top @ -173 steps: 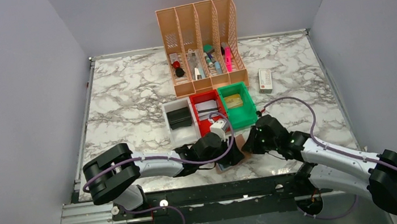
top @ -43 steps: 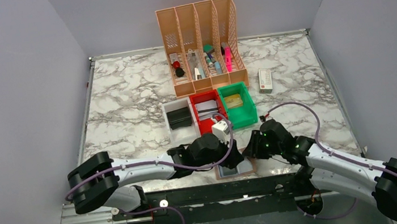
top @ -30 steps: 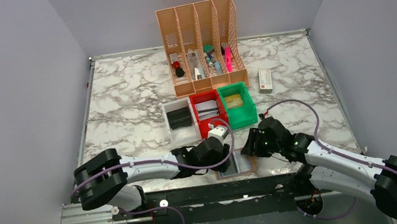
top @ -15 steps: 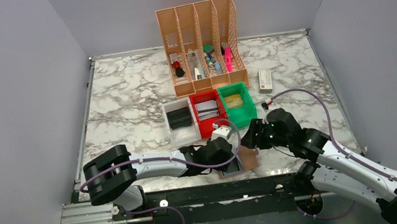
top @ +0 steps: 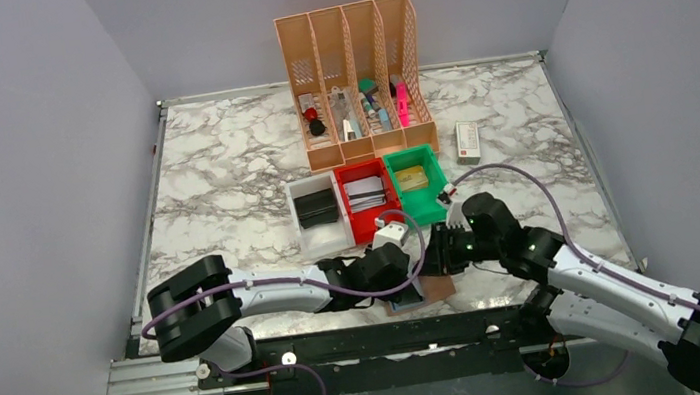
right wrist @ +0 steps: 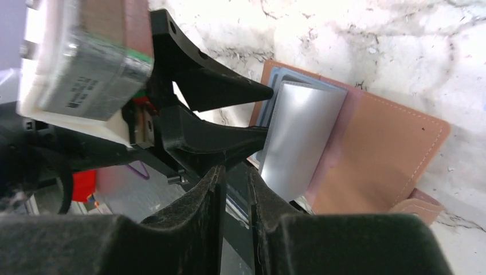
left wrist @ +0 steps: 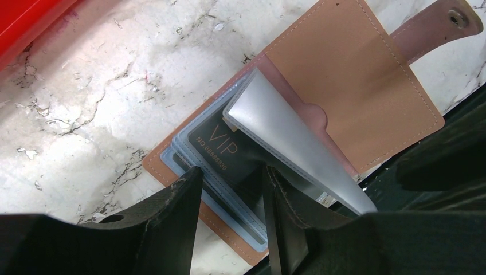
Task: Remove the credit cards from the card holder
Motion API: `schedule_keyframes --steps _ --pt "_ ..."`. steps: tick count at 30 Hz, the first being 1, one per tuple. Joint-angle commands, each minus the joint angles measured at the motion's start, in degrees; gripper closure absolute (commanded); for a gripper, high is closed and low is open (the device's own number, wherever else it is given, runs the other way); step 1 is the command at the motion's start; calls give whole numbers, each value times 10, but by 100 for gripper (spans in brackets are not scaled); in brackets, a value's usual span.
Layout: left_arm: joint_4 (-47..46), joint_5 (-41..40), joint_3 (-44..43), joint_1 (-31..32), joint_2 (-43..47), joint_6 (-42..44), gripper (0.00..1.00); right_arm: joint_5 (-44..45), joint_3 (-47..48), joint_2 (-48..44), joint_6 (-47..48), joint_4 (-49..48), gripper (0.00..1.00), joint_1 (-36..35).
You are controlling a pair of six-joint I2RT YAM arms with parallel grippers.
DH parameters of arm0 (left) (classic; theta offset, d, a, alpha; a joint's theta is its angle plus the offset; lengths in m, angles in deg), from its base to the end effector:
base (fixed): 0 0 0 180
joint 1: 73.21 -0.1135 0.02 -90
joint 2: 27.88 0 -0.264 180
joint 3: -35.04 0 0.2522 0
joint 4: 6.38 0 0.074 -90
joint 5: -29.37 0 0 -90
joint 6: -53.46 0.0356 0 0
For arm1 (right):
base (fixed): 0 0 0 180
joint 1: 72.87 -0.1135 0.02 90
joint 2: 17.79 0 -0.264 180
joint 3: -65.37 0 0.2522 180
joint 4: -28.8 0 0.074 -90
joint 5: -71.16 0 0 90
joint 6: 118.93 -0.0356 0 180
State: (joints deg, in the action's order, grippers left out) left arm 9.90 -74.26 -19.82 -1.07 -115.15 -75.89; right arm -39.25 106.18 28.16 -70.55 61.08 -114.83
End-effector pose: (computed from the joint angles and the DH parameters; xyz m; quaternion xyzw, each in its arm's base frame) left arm 0.0975 -0.2754 0.1605 0.2221 0.9031 -0.2270 0.2889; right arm 0.1203 0.1248 0.2154 -0.0811 0.8821 0.4089 0.2192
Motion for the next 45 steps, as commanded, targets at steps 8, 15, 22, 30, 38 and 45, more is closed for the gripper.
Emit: schedule_keyframes --steps 8,15,22,30,38,45 --pt "-2 -2 -15 5 -13 -7 51 19 -33 30 -9 -36 75 -23" --pt "-3 -8 -60 6 2 28 48 156 -28 -46 -37 52 73 -23" --pt "-10 14 -105 7 -56 47 48 185 -26 -108 -38 88 73 -23" --pt "-28 44 -134 7 -119 46 50 168 -47 -85 -65 74 75 -23" --pt "-69 70 -110 12 -131 27 48 131 -68 -59 -80 18 78 -23" --pt "-72 75 -113 13 -144 26 48 143 -82 -38 -96 18 81 -23"
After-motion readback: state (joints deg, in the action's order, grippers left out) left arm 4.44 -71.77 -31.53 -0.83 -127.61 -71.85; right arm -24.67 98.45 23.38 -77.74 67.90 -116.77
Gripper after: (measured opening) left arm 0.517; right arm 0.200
